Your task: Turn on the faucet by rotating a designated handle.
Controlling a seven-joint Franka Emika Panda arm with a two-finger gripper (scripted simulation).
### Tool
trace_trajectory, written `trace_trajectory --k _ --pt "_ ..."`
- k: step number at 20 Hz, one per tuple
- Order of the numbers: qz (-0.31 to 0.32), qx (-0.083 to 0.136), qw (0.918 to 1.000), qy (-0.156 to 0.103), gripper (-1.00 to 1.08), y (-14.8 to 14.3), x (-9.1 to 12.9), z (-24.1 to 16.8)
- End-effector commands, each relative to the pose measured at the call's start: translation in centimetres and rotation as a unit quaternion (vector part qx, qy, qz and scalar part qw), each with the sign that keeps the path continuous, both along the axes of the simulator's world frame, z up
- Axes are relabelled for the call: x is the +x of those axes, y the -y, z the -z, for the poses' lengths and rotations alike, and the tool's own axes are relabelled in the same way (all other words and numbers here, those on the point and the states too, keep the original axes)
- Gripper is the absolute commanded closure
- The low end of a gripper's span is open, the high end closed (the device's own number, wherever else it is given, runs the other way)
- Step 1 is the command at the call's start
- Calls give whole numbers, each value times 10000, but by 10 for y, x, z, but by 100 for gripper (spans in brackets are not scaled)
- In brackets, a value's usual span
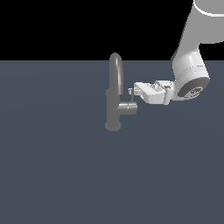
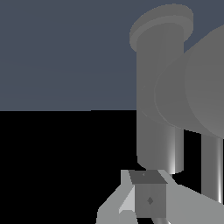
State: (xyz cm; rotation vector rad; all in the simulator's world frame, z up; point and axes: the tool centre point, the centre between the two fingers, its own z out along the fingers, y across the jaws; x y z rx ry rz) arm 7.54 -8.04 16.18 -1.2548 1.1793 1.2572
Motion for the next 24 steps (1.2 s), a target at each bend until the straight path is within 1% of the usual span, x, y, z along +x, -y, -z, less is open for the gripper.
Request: trace_trajectory --k 1,9,24 --pt "-2 -2 10000 2 108 0 0 0" --pt "-2 -2 10000 2 108 1 -15 -3" --pt "-2 -2 10000 2 108 3 -52 -10"
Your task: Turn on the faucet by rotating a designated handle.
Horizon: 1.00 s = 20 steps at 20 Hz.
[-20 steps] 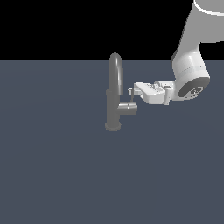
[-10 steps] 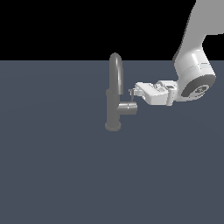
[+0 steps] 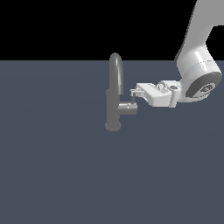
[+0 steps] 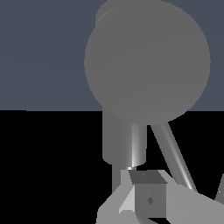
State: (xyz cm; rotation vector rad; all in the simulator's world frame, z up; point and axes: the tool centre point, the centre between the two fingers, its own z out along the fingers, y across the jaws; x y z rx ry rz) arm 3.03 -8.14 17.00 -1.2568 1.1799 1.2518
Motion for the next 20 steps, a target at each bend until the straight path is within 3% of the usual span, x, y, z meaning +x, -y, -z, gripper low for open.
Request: trace_trajectory --k 1,2,17,20 --pt "-13 11 10000 -15 108 2 -7 -2" --pt "-5 2 10000 3 108 0 -2 -1" --pt "-13 11 10000 -14 108 5 -54 28" --pt "-20 -5 10000 86 108 3 -45 24"
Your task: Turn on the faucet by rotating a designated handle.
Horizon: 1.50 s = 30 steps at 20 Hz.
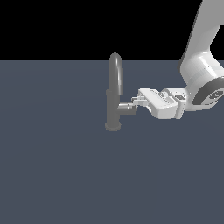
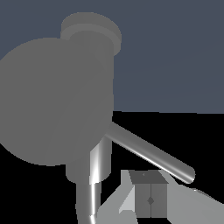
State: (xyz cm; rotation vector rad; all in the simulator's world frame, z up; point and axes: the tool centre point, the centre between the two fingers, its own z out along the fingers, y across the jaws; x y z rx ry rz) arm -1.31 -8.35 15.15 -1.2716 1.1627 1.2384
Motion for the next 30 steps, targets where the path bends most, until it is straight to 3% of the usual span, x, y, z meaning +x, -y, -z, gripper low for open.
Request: trace_trajectory --k 1,10,11,30 --pt "5 2 10000 -33 108 1 -4 13" --pt "10 15 9999 -121 108 4 -22 66" --pt "-35 30 10000 62 108 1 -10 41" --pt "7 17 9999 -110 108 2 10 107"
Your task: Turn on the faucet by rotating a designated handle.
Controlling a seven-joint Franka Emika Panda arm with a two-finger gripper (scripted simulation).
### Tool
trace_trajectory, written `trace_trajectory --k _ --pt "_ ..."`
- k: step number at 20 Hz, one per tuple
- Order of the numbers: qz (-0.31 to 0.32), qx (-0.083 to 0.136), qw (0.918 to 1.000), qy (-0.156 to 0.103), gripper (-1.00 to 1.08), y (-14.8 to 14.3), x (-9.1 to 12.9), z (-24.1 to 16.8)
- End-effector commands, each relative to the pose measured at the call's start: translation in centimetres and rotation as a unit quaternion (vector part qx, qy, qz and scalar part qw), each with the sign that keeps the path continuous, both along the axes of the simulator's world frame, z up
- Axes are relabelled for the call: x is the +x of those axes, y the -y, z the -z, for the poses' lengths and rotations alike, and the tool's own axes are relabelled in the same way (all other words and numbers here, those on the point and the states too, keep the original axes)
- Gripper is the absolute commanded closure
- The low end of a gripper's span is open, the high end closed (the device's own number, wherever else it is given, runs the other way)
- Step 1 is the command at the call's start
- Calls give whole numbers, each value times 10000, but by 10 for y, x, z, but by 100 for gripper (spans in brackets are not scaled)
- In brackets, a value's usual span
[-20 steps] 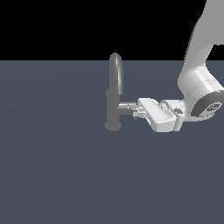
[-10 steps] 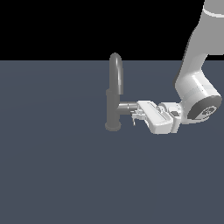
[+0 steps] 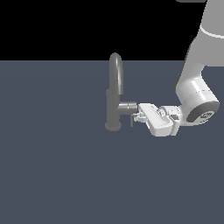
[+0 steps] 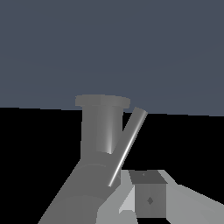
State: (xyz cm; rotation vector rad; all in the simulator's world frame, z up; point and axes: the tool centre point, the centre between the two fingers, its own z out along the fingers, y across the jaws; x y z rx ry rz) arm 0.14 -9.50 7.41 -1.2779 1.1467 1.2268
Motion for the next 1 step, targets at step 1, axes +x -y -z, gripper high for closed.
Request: trace_trajectory --k 1 --pt "10 -3 9998 -199 108 -10 -5 30"
